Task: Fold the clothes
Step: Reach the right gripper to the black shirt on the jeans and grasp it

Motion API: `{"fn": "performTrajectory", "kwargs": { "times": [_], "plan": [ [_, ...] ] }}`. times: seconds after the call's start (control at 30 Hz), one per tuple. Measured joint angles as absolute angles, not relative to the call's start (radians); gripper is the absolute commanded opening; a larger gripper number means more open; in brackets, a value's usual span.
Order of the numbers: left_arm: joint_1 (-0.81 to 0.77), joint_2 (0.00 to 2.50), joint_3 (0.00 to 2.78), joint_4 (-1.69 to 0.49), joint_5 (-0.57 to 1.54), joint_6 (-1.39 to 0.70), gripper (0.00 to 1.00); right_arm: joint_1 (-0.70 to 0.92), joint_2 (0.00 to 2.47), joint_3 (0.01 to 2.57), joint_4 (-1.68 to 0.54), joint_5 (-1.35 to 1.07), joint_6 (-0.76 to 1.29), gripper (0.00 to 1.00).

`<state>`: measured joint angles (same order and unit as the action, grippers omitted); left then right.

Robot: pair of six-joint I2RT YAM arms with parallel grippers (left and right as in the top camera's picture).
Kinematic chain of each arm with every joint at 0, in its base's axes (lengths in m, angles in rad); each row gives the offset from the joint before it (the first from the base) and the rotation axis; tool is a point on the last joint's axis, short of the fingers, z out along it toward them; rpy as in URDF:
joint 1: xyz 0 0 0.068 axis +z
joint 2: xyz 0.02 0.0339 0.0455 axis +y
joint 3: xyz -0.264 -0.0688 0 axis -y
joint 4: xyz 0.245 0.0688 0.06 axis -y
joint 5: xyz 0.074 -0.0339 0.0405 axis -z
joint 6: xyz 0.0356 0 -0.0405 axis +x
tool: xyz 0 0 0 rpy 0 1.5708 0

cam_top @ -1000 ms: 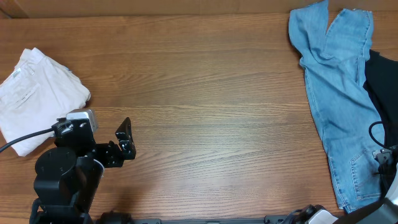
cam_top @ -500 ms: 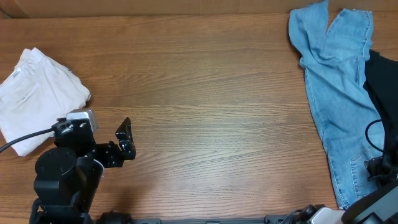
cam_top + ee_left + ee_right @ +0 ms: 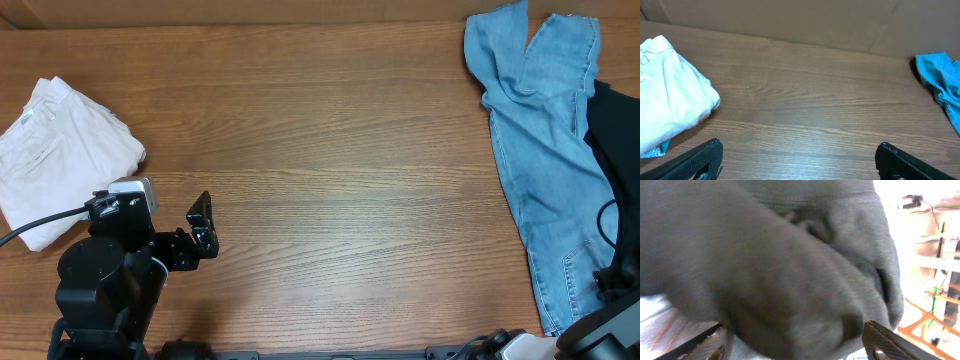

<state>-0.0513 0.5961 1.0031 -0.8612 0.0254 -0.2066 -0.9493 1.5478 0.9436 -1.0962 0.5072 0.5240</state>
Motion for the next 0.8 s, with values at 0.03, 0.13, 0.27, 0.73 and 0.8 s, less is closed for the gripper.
{"fn": "performTrajectory", "kwargs": {
  "times": [0.03,0.13,0.27,0.73,0.8],
  "plan": [
    [-0.051,0.596,1.003,-0.861,0.025,-0.207,1.00,-0.958,1.548,0.944,-1.097,0.505,0.524,0.79],
    [-0.051,0.596,1.003,-0.861,0.025,-0.207,1.00,-0.997,1.548,0.944,-1.089,0.493,0.524,0.56],
    [-0.051,0.596,1.003,-0.861,0.025,-0.207,1.00,-1.009,1.548,0.945,-1.080,0.476,0.527,0.20],
    [-0.051,0.596,1.003,-0.856,0.025,-0.207,1.00,-0.859,1.566,1.275,-1.180,0.251,0.447,0.04],
    [-0.051,0.596,1.003,-0.847,0.025,-0.207,1.00,-0.788,1.566,1.397,-1.220,0.199,0.413,0.04]
  ]
}}
